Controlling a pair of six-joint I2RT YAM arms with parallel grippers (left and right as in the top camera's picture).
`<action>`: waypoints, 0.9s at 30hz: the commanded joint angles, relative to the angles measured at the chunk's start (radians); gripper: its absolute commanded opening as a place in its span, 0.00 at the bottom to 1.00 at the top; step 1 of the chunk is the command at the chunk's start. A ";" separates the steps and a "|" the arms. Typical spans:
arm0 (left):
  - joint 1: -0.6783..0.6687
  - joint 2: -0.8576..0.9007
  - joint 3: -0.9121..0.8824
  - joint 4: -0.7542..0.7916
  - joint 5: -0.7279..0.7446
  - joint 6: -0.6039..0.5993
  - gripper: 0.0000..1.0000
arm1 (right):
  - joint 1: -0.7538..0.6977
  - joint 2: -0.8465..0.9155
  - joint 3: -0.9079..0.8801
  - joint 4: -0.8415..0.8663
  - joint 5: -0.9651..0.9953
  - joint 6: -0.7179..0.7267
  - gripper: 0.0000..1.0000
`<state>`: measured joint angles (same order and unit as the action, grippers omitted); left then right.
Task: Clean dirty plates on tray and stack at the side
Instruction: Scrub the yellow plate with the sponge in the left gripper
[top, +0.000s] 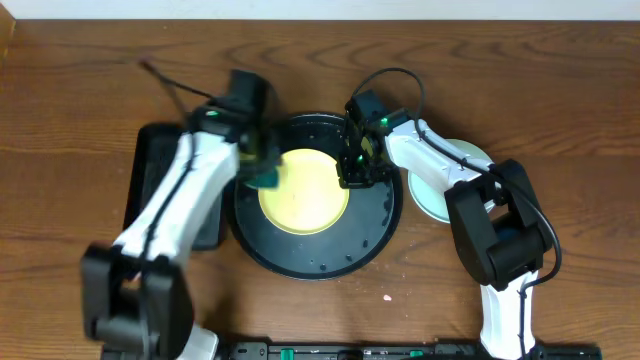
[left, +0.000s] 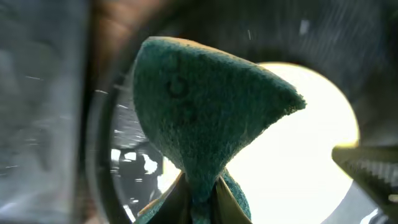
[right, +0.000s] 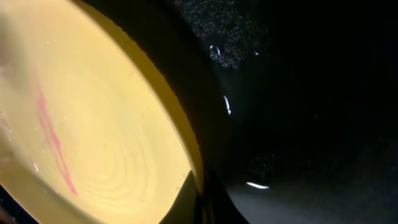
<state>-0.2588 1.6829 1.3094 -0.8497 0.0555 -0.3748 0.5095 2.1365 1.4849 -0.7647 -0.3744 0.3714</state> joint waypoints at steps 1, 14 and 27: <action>-0.058 0.130 0.003 -0.004 0.044 0.032 0.07 | 0.008 -0.002 -0.007 0.000 -0.008 0.013 0.01; -0.183 0.270 -0.044 0.038 0.265 0.195 0.07 | 0.008 -0.002 -0.007 0.002 -0.009 0.005 0.01; -0.021 0.269 0.002 0.124 -0.077 -0.108 0.07 | 0.009 -0.002 -0.007 0.002 -0.009 0.006 0.01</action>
<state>-0.3168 1.9339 1.2911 -0.6891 0.2646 -0.2768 0.5095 2.1365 1.4849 -0.7647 -0.3714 0.3717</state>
